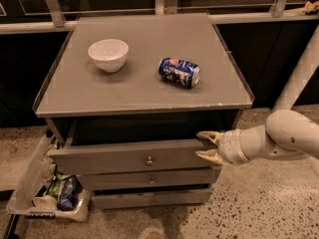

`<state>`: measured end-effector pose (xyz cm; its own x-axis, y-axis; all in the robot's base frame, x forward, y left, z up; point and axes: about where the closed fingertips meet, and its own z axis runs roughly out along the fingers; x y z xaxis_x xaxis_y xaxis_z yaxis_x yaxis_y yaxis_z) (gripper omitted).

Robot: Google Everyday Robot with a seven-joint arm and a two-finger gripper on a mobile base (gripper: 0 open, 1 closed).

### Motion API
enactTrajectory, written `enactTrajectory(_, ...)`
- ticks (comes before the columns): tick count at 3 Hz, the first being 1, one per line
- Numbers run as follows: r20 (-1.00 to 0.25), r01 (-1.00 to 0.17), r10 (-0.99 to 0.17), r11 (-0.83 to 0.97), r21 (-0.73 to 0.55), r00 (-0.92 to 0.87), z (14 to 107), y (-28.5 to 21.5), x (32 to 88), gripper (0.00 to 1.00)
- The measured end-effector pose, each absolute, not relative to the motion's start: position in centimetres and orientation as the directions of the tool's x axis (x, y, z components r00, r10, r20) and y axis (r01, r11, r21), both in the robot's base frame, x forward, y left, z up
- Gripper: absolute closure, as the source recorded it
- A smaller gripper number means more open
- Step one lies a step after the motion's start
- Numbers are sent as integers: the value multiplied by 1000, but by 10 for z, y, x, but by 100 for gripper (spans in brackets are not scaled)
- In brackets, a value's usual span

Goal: Open top drawer

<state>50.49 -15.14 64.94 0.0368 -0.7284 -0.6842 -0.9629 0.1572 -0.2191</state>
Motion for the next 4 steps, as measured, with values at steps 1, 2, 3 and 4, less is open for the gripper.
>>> enactTrajectory(1,-684,-963,-728,157,-219,37,653,-151,507,100)
enactTrajectory(2,-684,-963,-728,157,-219,37,657,-152,507,100)
enactTrajectory(3,-690,-965,-723,146,-218,46,664,-148,501,100)
enactTrajectory(4,-690,-965,-723,146,-218,46,664,-148,501,82)
